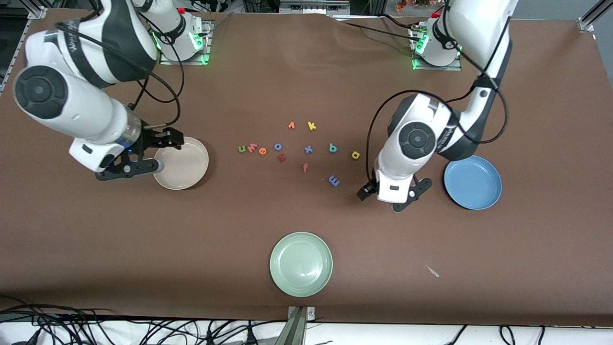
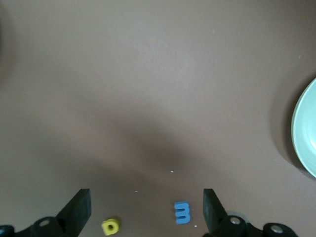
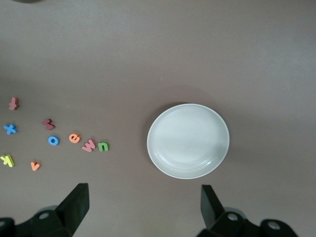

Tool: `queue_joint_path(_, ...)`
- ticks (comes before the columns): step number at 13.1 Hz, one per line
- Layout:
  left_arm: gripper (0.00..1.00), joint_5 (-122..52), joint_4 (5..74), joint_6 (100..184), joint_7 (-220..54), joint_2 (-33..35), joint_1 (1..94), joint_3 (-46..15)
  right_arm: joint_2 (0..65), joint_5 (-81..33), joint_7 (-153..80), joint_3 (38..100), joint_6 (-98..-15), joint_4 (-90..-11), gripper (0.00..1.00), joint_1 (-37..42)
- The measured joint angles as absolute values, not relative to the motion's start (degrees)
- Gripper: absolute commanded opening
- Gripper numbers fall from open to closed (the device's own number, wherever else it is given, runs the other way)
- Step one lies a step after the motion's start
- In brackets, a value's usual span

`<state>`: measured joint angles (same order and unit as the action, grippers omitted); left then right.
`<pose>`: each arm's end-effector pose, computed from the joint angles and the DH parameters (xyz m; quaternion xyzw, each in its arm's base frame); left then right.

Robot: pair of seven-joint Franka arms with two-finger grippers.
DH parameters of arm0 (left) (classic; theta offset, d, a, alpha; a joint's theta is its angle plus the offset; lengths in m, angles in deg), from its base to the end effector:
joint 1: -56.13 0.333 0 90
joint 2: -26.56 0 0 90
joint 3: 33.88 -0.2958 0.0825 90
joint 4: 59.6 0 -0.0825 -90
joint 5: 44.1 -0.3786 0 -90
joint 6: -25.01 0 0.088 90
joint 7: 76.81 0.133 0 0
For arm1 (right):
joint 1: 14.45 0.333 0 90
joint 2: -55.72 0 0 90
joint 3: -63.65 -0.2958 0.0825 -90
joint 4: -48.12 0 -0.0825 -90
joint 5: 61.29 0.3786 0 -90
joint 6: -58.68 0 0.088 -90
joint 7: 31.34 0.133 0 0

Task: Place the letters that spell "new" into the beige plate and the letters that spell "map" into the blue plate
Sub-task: 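Lower the left gripper onto blue letter while the right gripper nears green n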

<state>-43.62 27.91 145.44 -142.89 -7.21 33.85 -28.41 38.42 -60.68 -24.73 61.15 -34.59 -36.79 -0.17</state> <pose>0.6101 -0.3127 0.2742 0.9408 0.3376 -0.0262 0.0161 0.5944 0.1778 0.4466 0.9931 0.0872 -0.0786 0.0042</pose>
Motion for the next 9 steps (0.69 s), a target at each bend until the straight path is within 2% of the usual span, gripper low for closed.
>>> queue_joint_path(3, 1.0, -39.4, 27.9, 149.8, -143.1, -10.7, 32.1, -28.4, 38.8, -59.2, -21.2, 61.0, -41.2, -42.2, 1.0, 0.6)
queue_joint_path(9, 1.0, -37.7, 28.0, 157.2, -147.7, -16.1, 26.2, -28.4, 46.6, -59.0, -16.9, 52.3, -68.5, -71.0, 1.0, 0.9)
